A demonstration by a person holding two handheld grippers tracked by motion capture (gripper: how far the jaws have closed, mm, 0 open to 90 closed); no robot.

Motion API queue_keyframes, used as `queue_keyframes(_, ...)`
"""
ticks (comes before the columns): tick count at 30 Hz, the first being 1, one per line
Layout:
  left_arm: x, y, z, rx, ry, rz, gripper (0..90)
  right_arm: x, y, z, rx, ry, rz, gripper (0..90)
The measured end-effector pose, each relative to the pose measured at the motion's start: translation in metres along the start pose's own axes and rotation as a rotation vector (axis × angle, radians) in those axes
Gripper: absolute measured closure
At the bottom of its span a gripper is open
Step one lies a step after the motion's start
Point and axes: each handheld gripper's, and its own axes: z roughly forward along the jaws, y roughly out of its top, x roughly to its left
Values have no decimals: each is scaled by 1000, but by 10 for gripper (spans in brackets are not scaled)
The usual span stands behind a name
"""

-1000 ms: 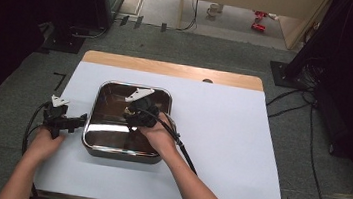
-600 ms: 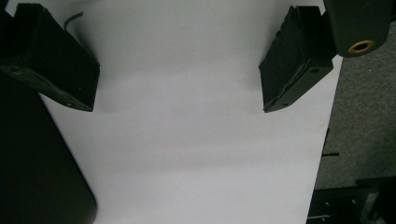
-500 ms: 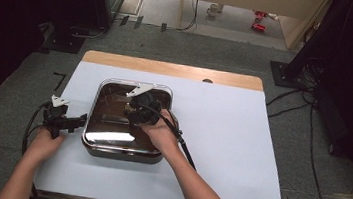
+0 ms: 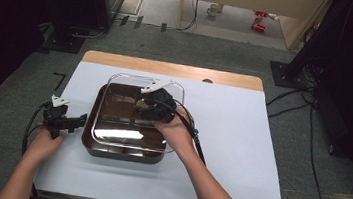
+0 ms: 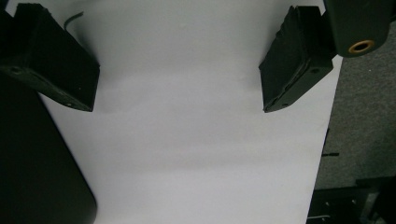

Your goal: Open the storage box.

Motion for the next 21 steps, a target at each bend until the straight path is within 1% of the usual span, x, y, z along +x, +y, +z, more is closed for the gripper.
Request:
queue_keyframes(3,0,0,0,0,0,0,119,-6,-7,-11,-7,-14,0,586)
queue_keyframes(6,0,0,0,1,0,1,119,-10,-14,-20,-4,-30,-2,586)
queue_keyframes(14,0,0,0,0,0,1,119,-26,-34,-42,-15,-65,24,587)
queue_keyframes(19,0,0,0,0,0,0,119,-35,-46,-55,-26,-75,48,586)
queue_keyframes(21,0,0,0,1,0,2,119,-38,-51,-58,-28,-82,49,586)
